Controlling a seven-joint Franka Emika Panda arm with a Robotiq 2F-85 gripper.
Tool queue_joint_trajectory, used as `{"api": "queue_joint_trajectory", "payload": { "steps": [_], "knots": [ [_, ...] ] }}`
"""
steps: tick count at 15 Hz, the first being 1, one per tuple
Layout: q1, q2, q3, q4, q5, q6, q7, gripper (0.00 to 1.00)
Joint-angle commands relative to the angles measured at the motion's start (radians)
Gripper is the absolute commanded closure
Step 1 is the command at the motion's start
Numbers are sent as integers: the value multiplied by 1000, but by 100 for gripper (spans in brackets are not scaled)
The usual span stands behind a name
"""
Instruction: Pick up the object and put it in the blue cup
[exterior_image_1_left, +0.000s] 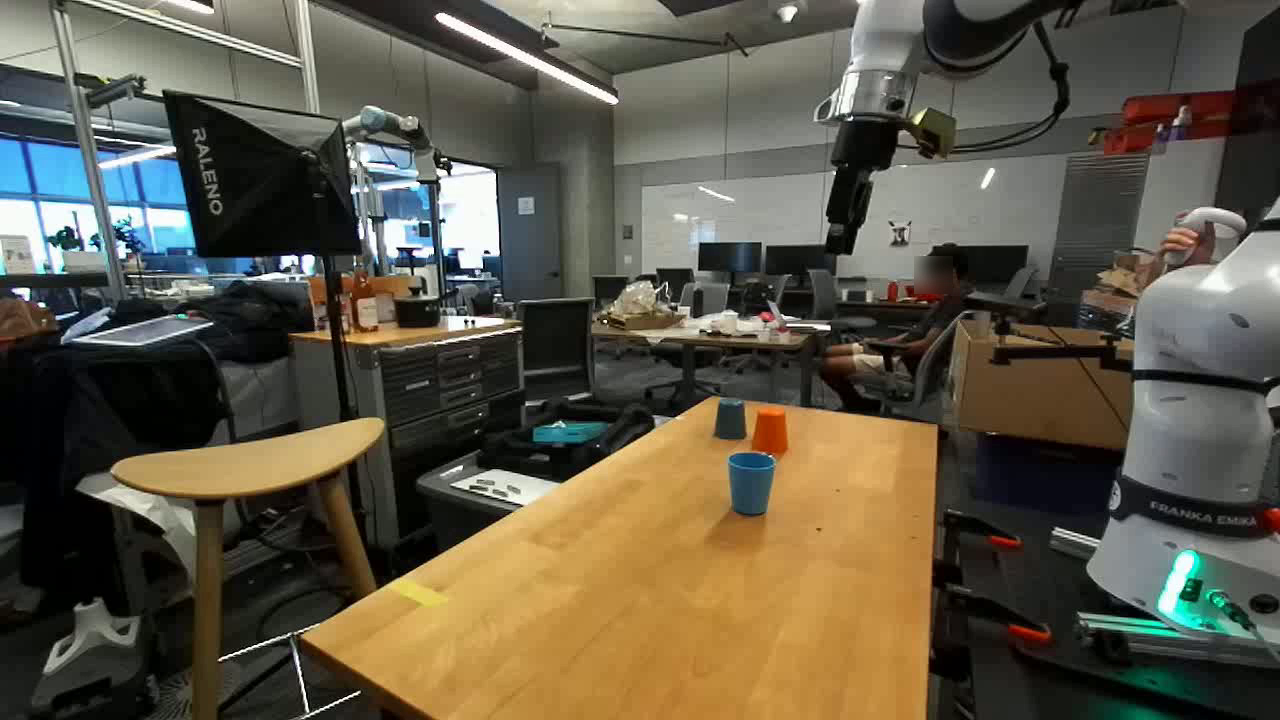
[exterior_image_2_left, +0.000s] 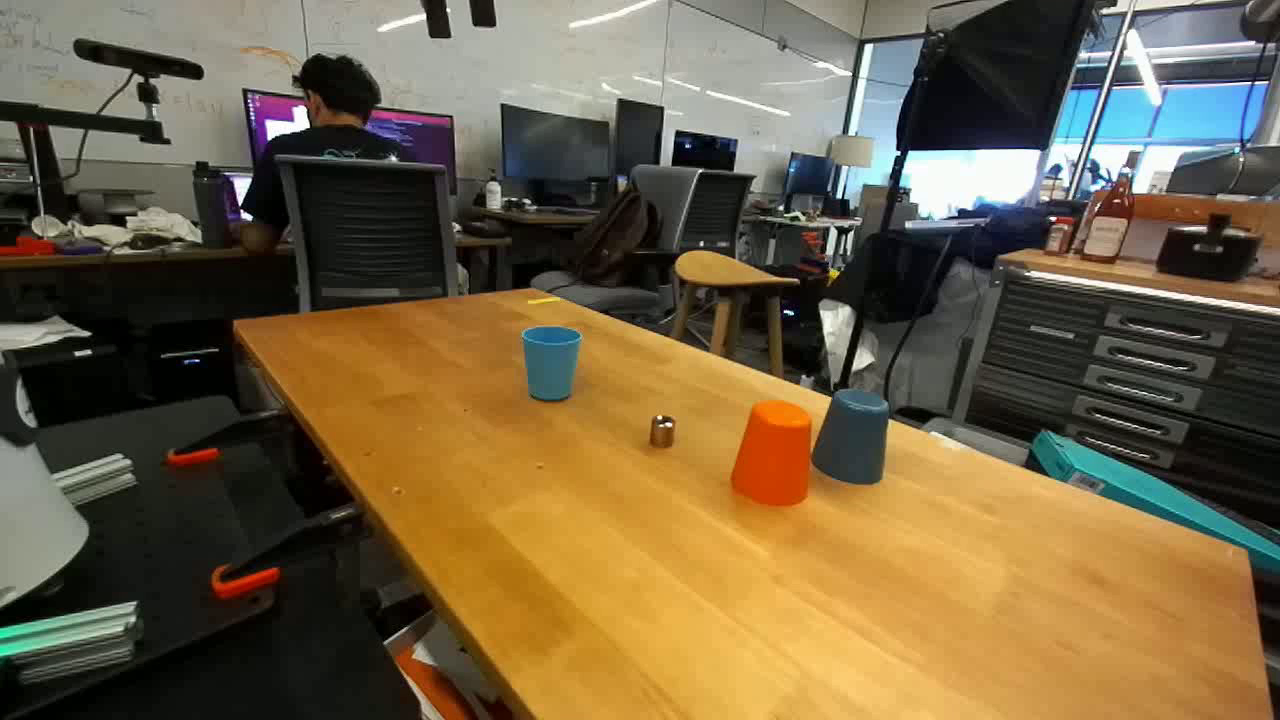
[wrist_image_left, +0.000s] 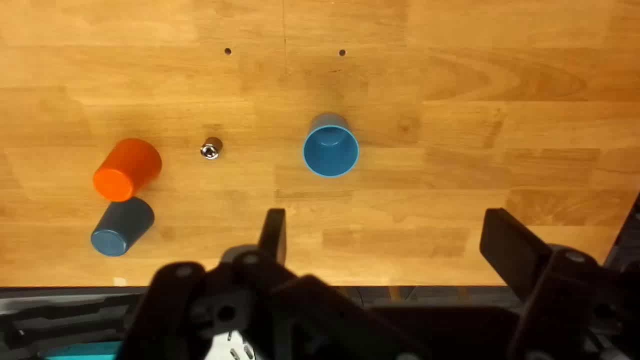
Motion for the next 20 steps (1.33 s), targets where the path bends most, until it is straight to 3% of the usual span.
{"api": "queue_joint_trajectory", "payload": {
  "steps": [1,7,15,20],
  "knots": [
    [4,1,-3,6,-2,-1,2,0],
    [-14,21,-3,23,-15,21,22,0],
    [-154,470,-181,165,55,216,90,0],
    [-188,792,-226,265,82,369,157,0]
  ]
}}
